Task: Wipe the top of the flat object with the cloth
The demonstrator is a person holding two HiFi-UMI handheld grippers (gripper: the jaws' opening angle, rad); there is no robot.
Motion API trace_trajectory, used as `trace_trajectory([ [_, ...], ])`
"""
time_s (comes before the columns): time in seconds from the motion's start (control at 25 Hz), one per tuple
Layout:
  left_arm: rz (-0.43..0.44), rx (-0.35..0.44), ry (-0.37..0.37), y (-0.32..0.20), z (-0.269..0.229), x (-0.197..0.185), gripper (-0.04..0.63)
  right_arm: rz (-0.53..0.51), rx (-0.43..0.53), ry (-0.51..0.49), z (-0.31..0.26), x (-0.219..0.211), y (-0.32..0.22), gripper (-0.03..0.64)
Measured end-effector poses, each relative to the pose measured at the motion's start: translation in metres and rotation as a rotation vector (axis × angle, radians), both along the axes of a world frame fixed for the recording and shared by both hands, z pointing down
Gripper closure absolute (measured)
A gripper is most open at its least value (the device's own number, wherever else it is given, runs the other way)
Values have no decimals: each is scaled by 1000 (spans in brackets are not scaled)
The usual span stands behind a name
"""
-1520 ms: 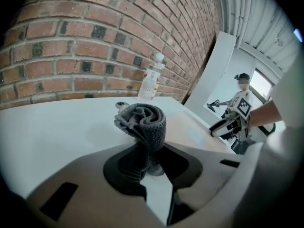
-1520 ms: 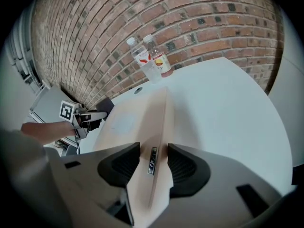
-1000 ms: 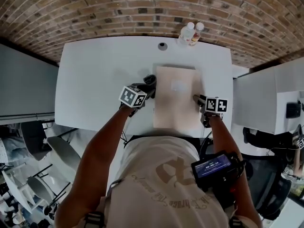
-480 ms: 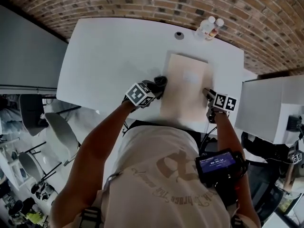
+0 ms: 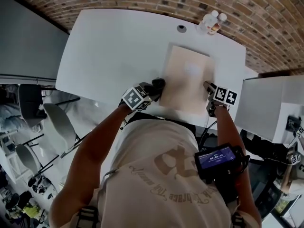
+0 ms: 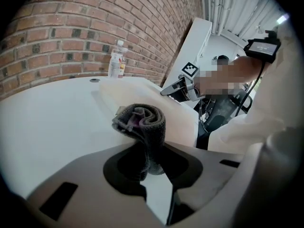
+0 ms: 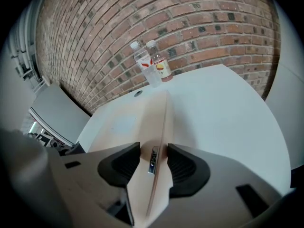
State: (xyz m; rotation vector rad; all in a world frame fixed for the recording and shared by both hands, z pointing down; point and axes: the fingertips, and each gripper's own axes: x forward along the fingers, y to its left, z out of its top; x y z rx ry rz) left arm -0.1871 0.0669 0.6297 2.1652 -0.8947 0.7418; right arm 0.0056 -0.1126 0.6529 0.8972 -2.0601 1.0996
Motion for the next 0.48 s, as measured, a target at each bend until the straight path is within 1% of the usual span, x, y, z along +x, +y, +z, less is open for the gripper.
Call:
trace_trajectory([
  [0.2,14,-19,-22,24,0,6,502,-5,22,-4,1,-2,-1,422],
  [0.36,-40,-53,-7,42,0,14,502,-8,21,-6,1,0,-1,422],
  [0.48,-68,-75,-21,54,-1,18,502,-19,37,-7,-1,0,-2,422],
])
